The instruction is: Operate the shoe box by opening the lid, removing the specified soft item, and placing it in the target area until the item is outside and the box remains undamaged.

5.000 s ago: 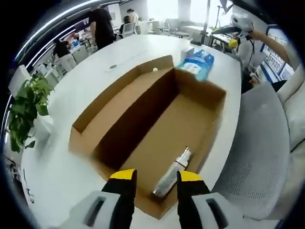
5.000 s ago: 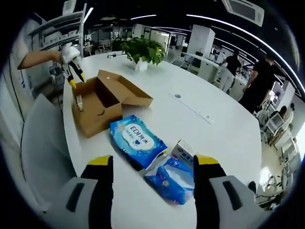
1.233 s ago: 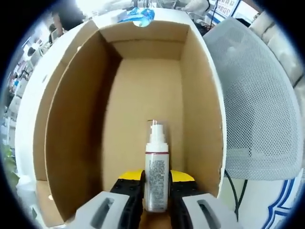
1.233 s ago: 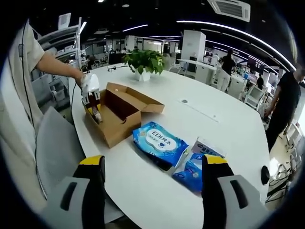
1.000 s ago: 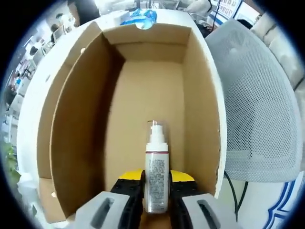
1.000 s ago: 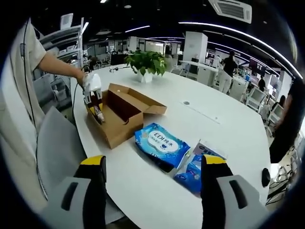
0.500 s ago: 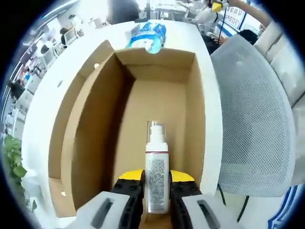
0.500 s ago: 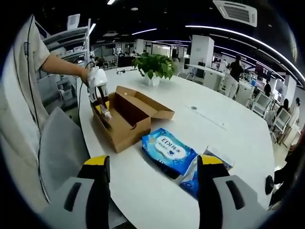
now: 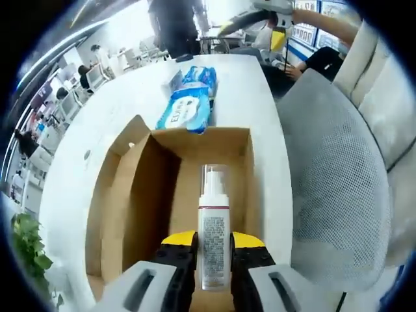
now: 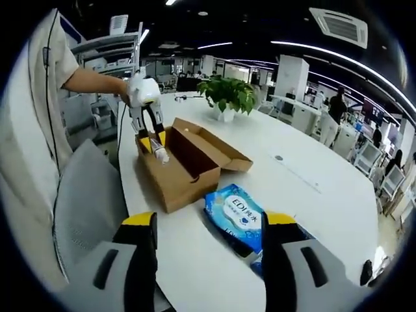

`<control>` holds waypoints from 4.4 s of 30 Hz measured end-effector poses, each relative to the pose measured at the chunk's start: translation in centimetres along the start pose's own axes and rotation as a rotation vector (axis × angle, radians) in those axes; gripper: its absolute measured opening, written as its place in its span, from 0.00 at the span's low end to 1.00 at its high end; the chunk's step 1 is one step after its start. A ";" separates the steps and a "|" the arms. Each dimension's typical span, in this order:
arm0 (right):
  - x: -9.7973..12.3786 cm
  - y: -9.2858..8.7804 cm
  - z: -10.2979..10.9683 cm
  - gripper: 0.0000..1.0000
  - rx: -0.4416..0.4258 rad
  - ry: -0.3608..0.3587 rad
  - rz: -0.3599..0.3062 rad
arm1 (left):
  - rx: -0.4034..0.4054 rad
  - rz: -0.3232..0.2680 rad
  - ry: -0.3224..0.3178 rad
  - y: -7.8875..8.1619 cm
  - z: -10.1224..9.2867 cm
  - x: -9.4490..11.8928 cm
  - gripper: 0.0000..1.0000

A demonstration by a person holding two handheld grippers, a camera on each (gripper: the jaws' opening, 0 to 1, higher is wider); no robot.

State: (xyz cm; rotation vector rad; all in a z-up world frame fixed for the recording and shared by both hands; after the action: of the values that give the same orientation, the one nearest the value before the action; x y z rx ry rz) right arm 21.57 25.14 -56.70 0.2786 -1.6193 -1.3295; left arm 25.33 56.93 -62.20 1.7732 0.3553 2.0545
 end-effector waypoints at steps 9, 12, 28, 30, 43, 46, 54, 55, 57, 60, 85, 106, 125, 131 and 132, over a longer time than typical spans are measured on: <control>-1.1 0.4 1.6 0.48 0.086 0.079 0.005 | -0.048 -0.094 0.017 3.5 -0.4 0.7 0.18; -1.5 0.6 2.0 0.46 0.100 0.098 0.002 | -0.052 -0.132 0.016 4.3 -0.4 0.9 0.18; -3.3 2.2 4.3 0.38 0.164 0.202 -0.033 | -0.128 -0.273 0.018 10.4 -1.1 2.4 0.18; -3.4 2.4 4.5 0.36 0.170 0.211 -0.041 | -0.142 -0.282 0.022 10.7 -1.1 2.4 0.18; -3.9 2.9 5.6 0.27 0.192 0.286 -0.063 | -0.138 -0.370 0.002 12.3 -1.6 1.9 0.18; -4.0 2.9 5.7 0.24 0.192 0.298 -0.064 | -0.125 -0.397 -0.003 12.4 -1.7 1.9 0.18; -4.1 3.2 5.9 0.19 0.206 0.327 -0.064 | -0.102 -0.460 -0.010 12.2 -1.9 1.8 0.18; -4.1 3.3 5.9 0.19 0.210 0.329 -0.060 | -0.094 -0.468 -0.015 12.1 -1.9 1.6 0.18; -4.1 3.3 6.0 0.18 0.219 0.336 -0.057 | -0.094 -0.479 -0.016 11.8 -1.9 1.4 0.18; -4.2 3.4 6.2 0.18 0.225 0.343 -0.054 | -0.092 -0.482 -0.022 11.7 -2.0 1.0 0.18; -6.0 5.0 6.1 0.15 0.253 0.365 0.040 | -0.033 -0.490 -0.030 10.8 -0.9 -2.0 0.20; -5.8 8.4 2.4 0.15 0.307 0.336 0.058 | 0.065 -0.471 0.144 10.0 1.0 -1.4 0.40; -7.5 10.3 -3.7 0.15 0.402 0.291 0.157 | 0.296 -0.439 0.319 5.8 0.8 1.6 0.67; -8.5 10.4 -6.0 0.16 0.427 0.277 0.200 | 0.360 -0.431 0.380 4.5 0.4 2.7 0.74; -8.7 10.4 -6.3 0.16 0.430 0.274 0.203 | 0.375 -0.429 0.389 4.3 0.3 2.9 0.76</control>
State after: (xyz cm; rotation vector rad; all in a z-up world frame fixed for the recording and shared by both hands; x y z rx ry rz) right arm 34.73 31.13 -53.06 0.5158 -1.6343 -0.7455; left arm 24.73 54.46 -57.67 1.3037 1.1907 2.0867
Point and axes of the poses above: the point that each gripper's makers call its tool centre point, and the gripper's own axes: x roughly backward along the fingers, z roughly to its left, y roughly out of its top, the point moved 7 cm from there along x, roughly backward along the fingers, and after that the axes turned 12 degrees about -x, right-handed, at the moved point
